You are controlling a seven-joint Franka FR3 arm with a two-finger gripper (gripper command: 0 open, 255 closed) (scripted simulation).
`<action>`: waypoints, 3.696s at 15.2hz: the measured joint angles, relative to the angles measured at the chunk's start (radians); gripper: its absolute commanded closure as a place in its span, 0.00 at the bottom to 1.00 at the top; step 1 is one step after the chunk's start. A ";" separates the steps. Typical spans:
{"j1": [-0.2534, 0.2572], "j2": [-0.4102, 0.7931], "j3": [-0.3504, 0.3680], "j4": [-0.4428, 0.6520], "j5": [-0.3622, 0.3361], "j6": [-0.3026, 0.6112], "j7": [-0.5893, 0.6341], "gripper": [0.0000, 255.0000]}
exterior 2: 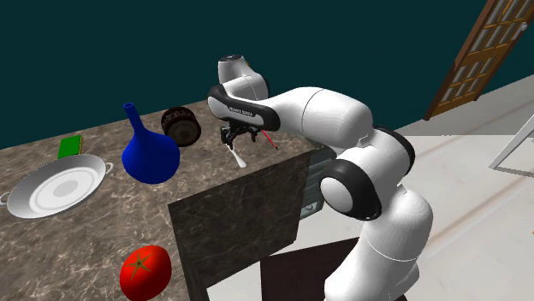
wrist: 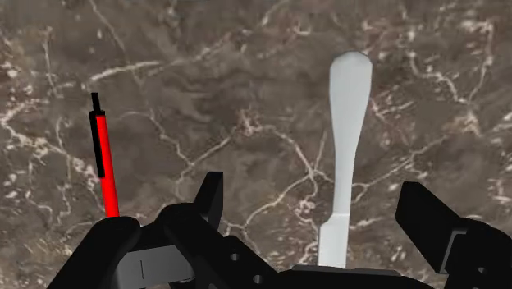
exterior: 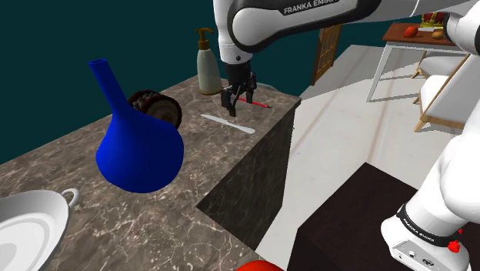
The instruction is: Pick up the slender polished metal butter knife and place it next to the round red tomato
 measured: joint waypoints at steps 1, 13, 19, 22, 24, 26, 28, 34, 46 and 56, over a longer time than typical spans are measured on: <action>0.009 0.029 0.006 0.028 -0.007 0.000 0.008 0.00; 0.036 0.133 0.017 0.058 -0.036 0.074 0.030 0.00; 0.036 0.133 0.017 0.056 -0.036 0.077 0.031 1.00; 0.037 0.132 0.018 0.057 -0.036 0.077 0.031 1.00; 0.037 0.133 0.018 0.058 -0.036 0.076 0.030 1.00; 0.037 0.134 0.018 0.059 -0.036 0.075 0.030 1.00; 0.037 0.134 0.018 0.059 -0.036 0.076 0.031 1.00; 0.037 0.127 0.018 0.111 -0.033 0.015 0.027 1.00; 0.051 0.156 0.022 0.316 -0.041 -0.161 0.024 1.00; 0.076 0.220 0.024 0.545 -0.060 -0.329 0.025 1.00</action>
